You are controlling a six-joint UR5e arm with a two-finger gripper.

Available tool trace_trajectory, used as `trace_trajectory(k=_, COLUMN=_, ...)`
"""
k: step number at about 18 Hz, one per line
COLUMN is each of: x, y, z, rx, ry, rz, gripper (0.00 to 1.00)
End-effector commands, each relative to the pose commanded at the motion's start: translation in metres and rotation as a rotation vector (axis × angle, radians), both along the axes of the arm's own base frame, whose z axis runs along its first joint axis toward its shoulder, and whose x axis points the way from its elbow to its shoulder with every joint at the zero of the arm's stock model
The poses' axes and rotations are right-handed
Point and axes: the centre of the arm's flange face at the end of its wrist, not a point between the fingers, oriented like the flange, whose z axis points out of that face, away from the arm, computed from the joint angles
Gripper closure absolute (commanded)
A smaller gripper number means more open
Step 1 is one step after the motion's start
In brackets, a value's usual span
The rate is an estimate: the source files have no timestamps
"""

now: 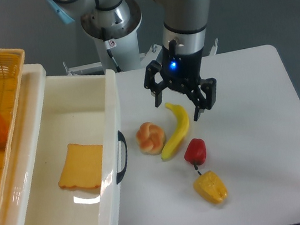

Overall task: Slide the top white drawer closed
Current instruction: 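Lower the open gripper toward the table beside the banana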

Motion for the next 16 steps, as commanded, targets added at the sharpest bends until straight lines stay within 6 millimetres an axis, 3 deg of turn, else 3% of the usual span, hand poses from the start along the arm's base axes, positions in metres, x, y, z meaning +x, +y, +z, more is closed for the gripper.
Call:
trace_trajectory(k=5, x=-0.001, y=0.002, z=-0.01, rx=-0.002, ry=-0.004, rz=0.0, gripper=0.0)
trace_trajectory(k=8, x=0.005, y=-0.002, z=-0.033, rx=-0.027, ry=-0.051, rz=0.023, gripper=0.0)
trace_trajectory(k=11, x=0.005, y=-0.003, z=-0.039, rx=-0.029, ry=-0.046, rz=0.035, gripper=0.0)
trace_trajectory(k=16, x=0.003, y=-0.02, z=-0.054, rx=-0.193, ry=0.025, rz=0.106, gripper=0.0)
